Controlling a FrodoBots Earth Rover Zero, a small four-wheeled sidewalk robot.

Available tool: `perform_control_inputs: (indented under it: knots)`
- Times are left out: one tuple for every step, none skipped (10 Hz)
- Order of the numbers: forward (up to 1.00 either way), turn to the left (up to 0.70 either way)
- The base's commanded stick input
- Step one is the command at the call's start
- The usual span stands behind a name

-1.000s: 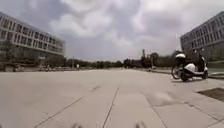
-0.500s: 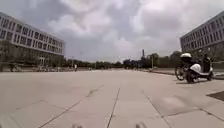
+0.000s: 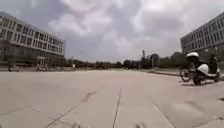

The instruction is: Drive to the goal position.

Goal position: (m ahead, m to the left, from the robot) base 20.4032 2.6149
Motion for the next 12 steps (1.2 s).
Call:
perform_control_inputs:
  knots:
    - [0.7,0.0]
    - [0.7,0.0]
    - [0.7,0.0]
    - [0.7,-0.08]
    - [0.7,-0.12]
    - [0.7,-0.13]
    - [0.7,-0.14]
    - [0.7,-0.07]
    - [0.7,0.0]
    - [0.7,0.0]
    - [0.7,0.0]
    - [0.7,0.0]
